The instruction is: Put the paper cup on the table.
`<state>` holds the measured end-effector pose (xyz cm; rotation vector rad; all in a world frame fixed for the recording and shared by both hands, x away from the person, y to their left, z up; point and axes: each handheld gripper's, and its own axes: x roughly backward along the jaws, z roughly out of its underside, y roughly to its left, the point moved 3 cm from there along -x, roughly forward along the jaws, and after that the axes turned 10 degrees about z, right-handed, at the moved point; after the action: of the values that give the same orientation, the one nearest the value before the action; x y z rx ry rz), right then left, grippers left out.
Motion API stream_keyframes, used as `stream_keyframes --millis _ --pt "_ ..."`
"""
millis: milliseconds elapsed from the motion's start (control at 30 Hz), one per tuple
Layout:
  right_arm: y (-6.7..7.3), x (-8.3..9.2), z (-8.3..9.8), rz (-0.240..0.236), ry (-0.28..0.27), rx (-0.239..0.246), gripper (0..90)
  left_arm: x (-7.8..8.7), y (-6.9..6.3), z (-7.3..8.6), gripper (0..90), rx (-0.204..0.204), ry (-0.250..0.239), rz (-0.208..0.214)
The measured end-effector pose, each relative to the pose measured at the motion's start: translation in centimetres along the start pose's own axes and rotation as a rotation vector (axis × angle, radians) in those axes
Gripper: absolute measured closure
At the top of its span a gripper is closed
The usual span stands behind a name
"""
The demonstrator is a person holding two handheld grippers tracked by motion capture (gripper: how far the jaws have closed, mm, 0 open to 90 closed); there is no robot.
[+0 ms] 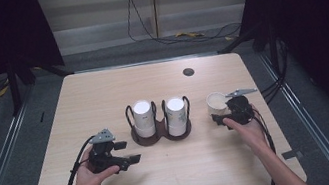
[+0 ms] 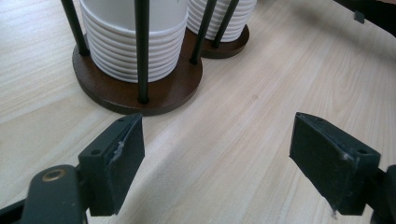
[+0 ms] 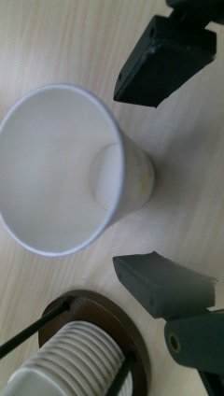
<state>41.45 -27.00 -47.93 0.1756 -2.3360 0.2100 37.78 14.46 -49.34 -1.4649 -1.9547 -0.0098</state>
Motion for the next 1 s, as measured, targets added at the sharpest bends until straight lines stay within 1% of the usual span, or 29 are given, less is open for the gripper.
stream_keyframes --millis 33,67,100,167,200,267,333,400,500,533,567,633,667,700,767,833,900,933,967,1000 --pt "-0.1 0.3 0.3 0.004 -0.009 -0.01 17.6 0.0 0.0 0.0 18.0 0.002 0.002 -0.004" --pt "0.0 0.6 0.5 0.004 -0.012 -0.011 17.8 0.0 0.0 0.0 18.0 0.002 0.002 -0.004" --pt "0.0 0.9 0.8 0.001 -0.02 -0.006 17.9 0.2 -0.1 0.2 18.0 0.006 0.015 -0.015" --pt "0.0 1.4 1.2 0.0 -0.034 -0.004 18.0 0.4 -0.3 0.3 18.0 -0.003 0.014 -0.019" --pt "0.0 1.7 1.4 0.0 -0.043 -0.012 18.1 0.5 -0.3 0.4 18.0 -0.004 0.012 -0.017" --pt "0.2 2.3 1.7 -0.023 -0.056 -0.022 18.3 0.6 -0.5 0.6 18.0 -0.006 0.012 -0.022" --pt "0.7 3.0 2.0 -0.035 -0.068 -0.023 18.3 0.7 -0.5 0.8 18.0 -0.009 0.016 -0.024" --pt "1.3 3.8 2.3 -0.052 -0.087 -0.025 18.5 0.9 -0.5 1.2 18.0 0.005 0.012 -0.032" --pt "2.2 5.1 2.7 -0.07 -0.112 -0.021 19.2 1.1 -0.4 1.5 18.0 0.002 0.01 -0.036" --pt "2.5 5.5 2.8 -0.081 -0.118 -0.017 19.9 1.1 -0.5 1.6 17.9 -0.002 -0.001 -0.028" --pt "2.9 5.9 3.1 -0.092 -0.133 -0.005 21.0 1.1 -0.5 1.6 17.8 -0.001 -0.001 -0.025" --pt "3.6 6.2 3.5 -0.094 -0.147 0.012 21.4 1.1 -0.5 1.6 17.4 0.001 -0.002 -0.028" --pt "3.9 6.2 3.7 -0.096 -0.145 0.018 21.5 1.2 -0.5 1.8 17.4 0.002 -0.002 -0.031" --pt "4.3 6.3 3.9 -0.108 -0.139 0.013 21.7 1.2 -0.5 1.8 17.4 -0.002 -0.004 -0.035" --pt "5.1 6.4 4.5 -0.127 -0.128 0.019 21.8 1.2 -0.7 2.0 17.9 -0.017 -0.01 -0.039" --pt "5.7 6.4 5.1 -0.146 -0.137 0.024 21.7 1.3 -0.8 2.0 19.0 -0.022 -0.023 -0.022" --pt "6.2 6.4 5.7 -0.161 -0.158 0.018 20.6 1.3 -0.9 2.0 21.0 -0.03 -0.025 -0.042" --pt "6.4 6.4 6.0 -0.178 -0.167 0.026 20.6 1.3 -1.0 2.0 20.8 -0.038 -0.022 -0.047" --pt "6.5 6.4 6.1 -0.184 -0.161 0.029 20.4 1.3 -1.0 2.1 20.6 -0.042 -0.022 -0.042" --pt "6.5 6.3 6.2 -0.176 -0.154 0.031 20.4 1.2 -1.1 2.1 20.6 -0.041 -0.023 -0.039"
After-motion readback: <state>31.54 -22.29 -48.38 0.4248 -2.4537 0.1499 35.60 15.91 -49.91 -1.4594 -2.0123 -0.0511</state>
